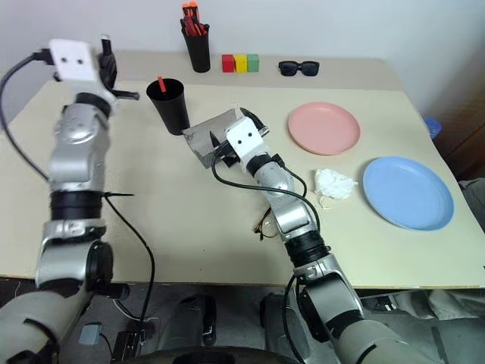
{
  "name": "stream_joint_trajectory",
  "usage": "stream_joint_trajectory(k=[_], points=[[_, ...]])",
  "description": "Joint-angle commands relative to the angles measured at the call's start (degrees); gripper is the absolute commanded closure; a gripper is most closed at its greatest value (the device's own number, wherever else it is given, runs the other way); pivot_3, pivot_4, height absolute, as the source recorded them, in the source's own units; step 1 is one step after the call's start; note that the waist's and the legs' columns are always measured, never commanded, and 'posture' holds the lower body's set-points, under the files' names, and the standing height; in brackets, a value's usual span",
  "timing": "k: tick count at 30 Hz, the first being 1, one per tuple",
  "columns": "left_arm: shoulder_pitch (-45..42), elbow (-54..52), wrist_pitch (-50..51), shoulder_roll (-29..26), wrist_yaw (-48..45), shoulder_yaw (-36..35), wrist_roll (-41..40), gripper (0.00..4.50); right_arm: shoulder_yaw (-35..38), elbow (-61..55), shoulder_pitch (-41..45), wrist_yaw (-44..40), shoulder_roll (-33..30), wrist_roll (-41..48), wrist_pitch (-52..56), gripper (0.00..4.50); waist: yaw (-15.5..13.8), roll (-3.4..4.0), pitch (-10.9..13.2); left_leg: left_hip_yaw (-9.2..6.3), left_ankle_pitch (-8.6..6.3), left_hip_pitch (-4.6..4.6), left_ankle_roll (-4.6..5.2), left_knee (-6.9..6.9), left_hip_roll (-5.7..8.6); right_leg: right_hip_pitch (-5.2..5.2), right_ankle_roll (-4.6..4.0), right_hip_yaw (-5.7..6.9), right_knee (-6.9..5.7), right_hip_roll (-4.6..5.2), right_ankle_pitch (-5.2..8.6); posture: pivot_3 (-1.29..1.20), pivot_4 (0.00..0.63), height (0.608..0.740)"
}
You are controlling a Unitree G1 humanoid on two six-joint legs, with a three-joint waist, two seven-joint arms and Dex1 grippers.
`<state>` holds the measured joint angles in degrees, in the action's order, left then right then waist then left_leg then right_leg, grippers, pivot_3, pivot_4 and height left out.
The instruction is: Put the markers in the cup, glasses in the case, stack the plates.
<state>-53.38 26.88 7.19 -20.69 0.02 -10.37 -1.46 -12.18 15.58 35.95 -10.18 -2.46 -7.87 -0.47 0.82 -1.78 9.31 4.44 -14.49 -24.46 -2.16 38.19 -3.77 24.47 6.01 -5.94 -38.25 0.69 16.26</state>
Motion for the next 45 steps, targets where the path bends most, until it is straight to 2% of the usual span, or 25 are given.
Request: stream_joint_trajectory(k=[1,5,10,23,26,29,36,39,42,45], points=[[-8.09,14.56,-10.96,1.95,5.15,1.59,3.39,4.45,-0.52,-0.23,1.24,1.10,2.11,-0.22,-2.51,0.00,0.05,0.00,0.00,0.00,0.00,0.00,0.00,-0.01,0.00,0.00,0.00,0.00,0.00,0.00,0.00,0.00,0.150,0.725],[-15.76,29.11,-19.72,3.95,7.22,1.54,3.67,4.45,-1.34,-1.10,0.15,0.96,3.63,-0.24,-2.51,0.00,0.33,0.00,0.00,0.00,0.00,-0.01,0.00,-0.06,0.00,0.03,0.01,0.00,0.03,-0.02,0.00,0.00,0.150,0.725],[-20.39,38.55,-24.18,4.81,7.74,1.35,3.39,4.45,-1.57,-2.82,-1.45,1.04,4.19,-0.50,-2.13,0.00,0.36,0.01,0.00,0.02,0.00,-0.02,0.00,-0.11,0.00,0.04,0.02,0.00,0.07,-0.02,0.01,0.00,0.150,0.725],[-19.40,43.90,-27.19,7.00,7.06,1.29,2.87,4.45,-1.02,-3.37,-1.82,0.51,3.75,-0.21,-2.49,0.00,0.26,0.00,0.00,0.03,0.00,-0.04,0.00,-0.10,0.00,0.04,0.02,0.00,0.07,-0.02,0.01,0.00,0.150,0.725],[-19.11,43.91,-27.19,7.03,7.49,1.13,2.77,3.27,-1.29,-3.27,-1.67,0.02,3.92,-0.04,-2.69,0.00,0.34,0.00,0.00,0.03,0.00,-0.03,0.00,-0.10,0.00,0.04,0.02,0.00,0.07,-0.03,0.01,0.00,0.150,0.725],[-18.94,43.77,-27.27,6.94,7.89,1.24,2.86,1.74,-1.31,-3.33,-1.63,-0.33,3.99,0.03,-2.72,0.00,0.32,0.01,0.00,0.02,0.00,-0.03,0.00,-0.10,0.00,0.04,0.02,0.01,0.06,-0.04,0.01,0.00,0.150,0.725],[-18.50,42.21,-28.44,6.10,8.94,0.59,2.25,1.74,-1.16,-4.89,-1.65,-1.91,3.18,0.23,-1.88,0.00,0.27,0.00,0.00,0.02,0.00,-0.03,0.00,-0.10,0.00,0.04,0.02,0.00,0.06,-0.03,0.01,0.00,0.150,0.725],[-18.12,38.78,-28.33,5.51,5.14,-0.62,0.01,1.74,-0.55,-8.04,-2.15,-6.55,1.08,2.80,0.67,0.00,0.26,0.01,0.01,0.02,0.00,-0.03,0.00,-0.10,0.00,0.04,0.02,0.00,0.06,-0.04,0.01,0.00,0.150,0.725],[-15.02,30.08,-21.35,5.45,-9.52,-0.39,-5.29,1.74,0.26,-12.59,-3.63,-12.11,-3.30,5.37,3.44,0.00,0.20,0.01,0.01,0.02,0.00,-0.04,0.00,-0.10,0.00,0.04,0.02,0.01,0.06,-0.04,0.01,0.00,0.150,0.725],[-6.06,11.50,-5.58,3.50,-24.32,5.03,-9.03,0.82,1.97,-17.76,-6.23,-18.03,-10.06,7.74,6.17,0.00,0.23,0.03,0.00,0.03,0.00,-0.03,-0.01,-0.12,0.00,-0.01,0.02,0.01,0.09,-0.02,0.02,0.00,0.150,0.725]])
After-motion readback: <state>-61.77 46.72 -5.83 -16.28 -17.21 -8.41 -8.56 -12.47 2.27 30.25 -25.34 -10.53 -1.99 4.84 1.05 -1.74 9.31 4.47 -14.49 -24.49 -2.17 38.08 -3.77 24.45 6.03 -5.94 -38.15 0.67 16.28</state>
